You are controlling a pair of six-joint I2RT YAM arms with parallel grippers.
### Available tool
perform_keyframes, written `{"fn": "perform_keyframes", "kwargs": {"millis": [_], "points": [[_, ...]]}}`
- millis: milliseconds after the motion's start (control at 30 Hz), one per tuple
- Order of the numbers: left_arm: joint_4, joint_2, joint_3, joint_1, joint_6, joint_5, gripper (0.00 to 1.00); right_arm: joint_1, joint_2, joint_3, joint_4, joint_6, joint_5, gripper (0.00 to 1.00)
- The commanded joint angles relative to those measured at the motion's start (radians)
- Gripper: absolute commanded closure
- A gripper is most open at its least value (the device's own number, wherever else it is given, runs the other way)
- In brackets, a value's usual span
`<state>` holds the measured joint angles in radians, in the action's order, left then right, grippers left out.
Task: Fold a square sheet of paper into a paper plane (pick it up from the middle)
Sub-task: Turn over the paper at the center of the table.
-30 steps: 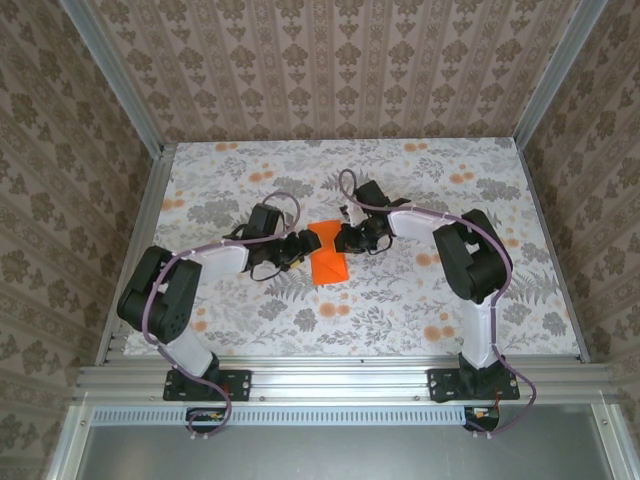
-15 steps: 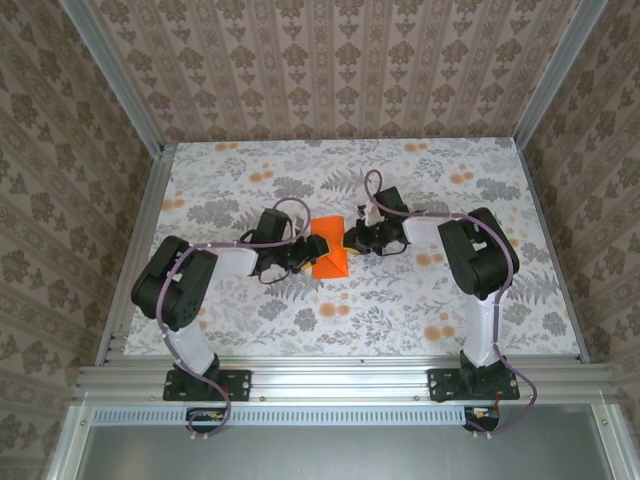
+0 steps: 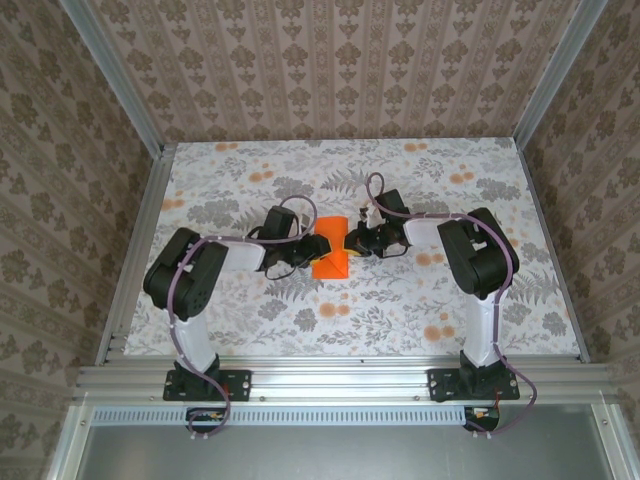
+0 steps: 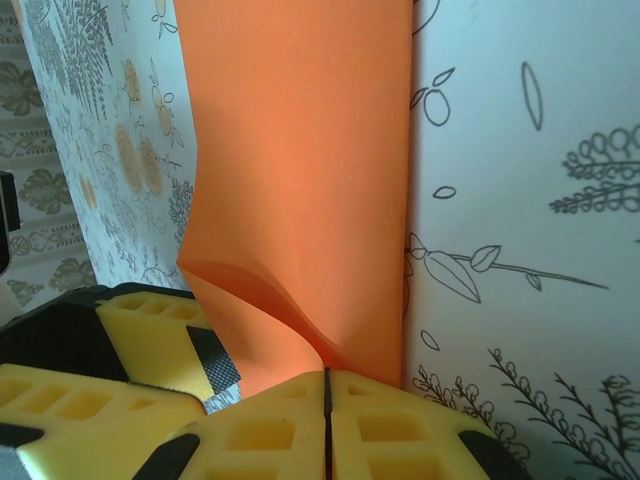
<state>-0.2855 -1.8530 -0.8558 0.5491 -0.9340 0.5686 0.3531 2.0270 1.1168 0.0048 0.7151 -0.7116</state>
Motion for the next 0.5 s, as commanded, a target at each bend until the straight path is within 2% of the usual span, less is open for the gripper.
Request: {"fn": "perform_keyframes", "kwargs": {"millis": [0,300,467], "points": [[-0.009,-0.025,-0.026,0.002,0.029,-0.011,0.63,-0.008,0.016,-0.015,0.014,0.012,-0.009,0.90],[-0.023,-0.032,-0.030,0.002,0.021,-0.028,0.75,-0.008,0.010,-0.017,0.009,0.009,-0.011,0.89],[-0.040,-0.035,-0.031,0.002,0.010,-0.030,0.78,-0.008,0.009,-0.017,0.007,0.010,-0.008,0.89]]}}
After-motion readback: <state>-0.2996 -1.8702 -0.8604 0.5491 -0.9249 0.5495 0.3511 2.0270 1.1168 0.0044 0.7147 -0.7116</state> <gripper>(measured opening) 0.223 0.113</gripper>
